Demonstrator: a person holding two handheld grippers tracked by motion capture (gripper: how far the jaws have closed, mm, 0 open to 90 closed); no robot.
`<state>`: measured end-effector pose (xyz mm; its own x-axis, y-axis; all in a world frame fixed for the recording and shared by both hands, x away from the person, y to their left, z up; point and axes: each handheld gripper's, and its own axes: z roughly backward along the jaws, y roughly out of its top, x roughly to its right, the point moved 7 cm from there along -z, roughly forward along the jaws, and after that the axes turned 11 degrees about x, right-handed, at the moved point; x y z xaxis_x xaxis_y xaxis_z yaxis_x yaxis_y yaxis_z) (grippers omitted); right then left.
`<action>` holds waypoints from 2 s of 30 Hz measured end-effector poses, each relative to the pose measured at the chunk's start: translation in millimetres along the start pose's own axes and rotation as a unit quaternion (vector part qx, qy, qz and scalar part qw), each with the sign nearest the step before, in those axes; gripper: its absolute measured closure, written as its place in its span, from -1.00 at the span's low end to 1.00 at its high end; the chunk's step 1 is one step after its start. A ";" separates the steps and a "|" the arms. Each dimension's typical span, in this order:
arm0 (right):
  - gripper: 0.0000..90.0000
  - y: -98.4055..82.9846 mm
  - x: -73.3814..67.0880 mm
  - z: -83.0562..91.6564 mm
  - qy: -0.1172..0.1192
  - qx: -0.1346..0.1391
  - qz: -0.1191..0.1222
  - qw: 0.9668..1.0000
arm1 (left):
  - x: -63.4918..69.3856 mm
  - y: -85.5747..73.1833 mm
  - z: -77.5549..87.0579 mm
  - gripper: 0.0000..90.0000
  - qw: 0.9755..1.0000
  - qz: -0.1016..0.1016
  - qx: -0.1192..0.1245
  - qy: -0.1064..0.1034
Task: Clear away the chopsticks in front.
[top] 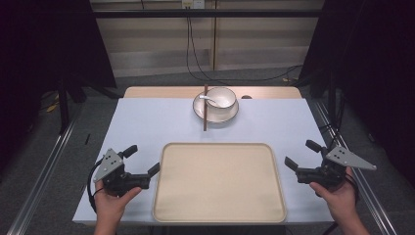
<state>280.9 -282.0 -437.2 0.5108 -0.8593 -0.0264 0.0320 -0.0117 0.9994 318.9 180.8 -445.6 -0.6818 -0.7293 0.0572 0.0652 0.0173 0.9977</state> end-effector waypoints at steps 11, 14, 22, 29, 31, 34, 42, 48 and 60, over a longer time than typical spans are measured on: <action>-0.97 2.5 -9.5 -3.9 0.010 0.001 0.004 1.000 | 7.0 1.2 -21.7 -1.00 1.000 0.002 -0.019 -0.005; -0.96 3.4 -10.6 -4.5 0.011 0.005 0.006 1.000 | 6.3 6.7 -31.6 -0.99 1.000 0.010 -0.012 -0.011; -0.96 3.2 -8.6 -6.3 0.012 0.005 -0.001 1.000 | -3.2 7.5 -73.2 -0.97 0.999 0.003 -0.039 0.000; -0.97 1.6 -6.8 -1.5 0.013 -0.004 0.007 1.000 | -5.4 6.4 -114.2 -0.97 0.999 0.016 -0.049 -0.003; -0.97 4.0 -5.7 -1.3 0.006 0.005 0.002 1.000 | -7.7 5.1 -124.3 -0.97 0.998 0.011 -0.057 0.000; -0.97 3.6 -8.3 -0.6 0.008 0.005 -0.001 1.000 | -9.3 2.9 -138.9 -0.96 0.997 0.019 -0.067 0.010; -0.97 2.5 -12.2 2.0 0.016 -0.002 0.002 1.000 | -12.3 -8.8 -170.3 -0.95 0.994 0.042 -0.093 0.032; -0.96 2.4 -11.8 2.7 0.015 0.001 0.000 1.000 | -19.8 -17.0 -186.5 -0.91 0.990 0.037 -0.119 0.060; -0.96 3.5 -10.5 6.2 0.013 0.002 -0.002 1.000 | -30.4 -33.2 -219.8 -0.68 0.980 0.049 -0.159 0.108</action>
<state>270.3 -276.2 -433.3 0.5326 -0.8458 -0.0313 0.0314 -0.0172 0.9994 497.6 52.0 -488.3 -0.4923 -0.8636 0.1091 0.3697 -0.0939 0.9244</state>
